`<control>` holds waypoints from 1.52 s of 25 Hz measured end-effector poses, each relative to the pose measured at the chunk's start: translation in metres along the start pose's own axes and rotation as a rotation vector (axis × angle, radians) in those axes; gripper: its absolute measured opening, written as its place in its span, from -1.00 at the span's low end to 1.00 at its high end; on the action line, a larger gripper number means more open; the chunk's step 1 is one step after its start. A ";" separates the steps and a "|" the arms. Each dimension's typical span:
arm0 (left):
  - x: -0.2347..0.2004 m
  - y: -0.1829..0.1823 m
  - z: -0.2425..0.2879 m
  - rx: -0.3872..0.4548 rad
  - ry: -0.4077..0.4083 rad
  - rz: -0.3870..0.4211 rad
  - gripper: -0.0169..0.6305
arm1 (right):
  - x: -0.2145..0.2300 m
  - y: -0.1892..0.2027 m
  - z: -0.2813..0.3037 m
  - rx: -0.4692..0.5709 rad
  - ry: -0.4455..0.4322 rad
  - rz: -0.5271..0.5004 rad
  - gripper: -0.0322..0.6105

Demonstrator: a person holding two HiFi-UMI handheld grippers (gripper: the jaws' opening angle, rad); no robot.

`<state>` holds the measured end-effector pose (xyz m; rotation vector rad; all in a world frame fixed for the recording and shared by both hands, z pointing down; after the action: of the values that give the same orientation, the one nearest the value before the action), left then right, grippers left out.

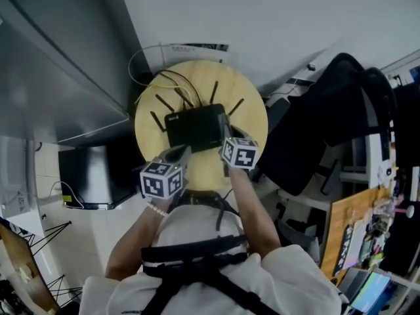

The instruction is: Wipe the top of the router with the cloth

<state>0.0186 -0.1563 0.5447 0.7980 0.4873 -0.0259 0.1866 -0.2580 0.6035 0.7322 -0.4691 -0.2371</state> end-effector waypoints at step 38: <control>-0.065 0.013 -0.035 0.063 -0.193 -0.167 -0.96 | -0.041 0.006 0.113 -0.260 0.085 -0.321 -0.78</control>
<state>-0.0505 -0.1335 0.5604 0.8053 0.3706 -0.2716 0.0960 -0.3041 0.6673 0.5572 -0.2320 -0.5548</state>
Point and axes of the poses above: the fingertips, and each gripper's own axes: z forward along the fingers, x to its right, y out of its underside, the point moved 5 cm from there along -z, backward along the fingers, and after that the axes turned 7 degrees about -y, right-handed, at the moved point
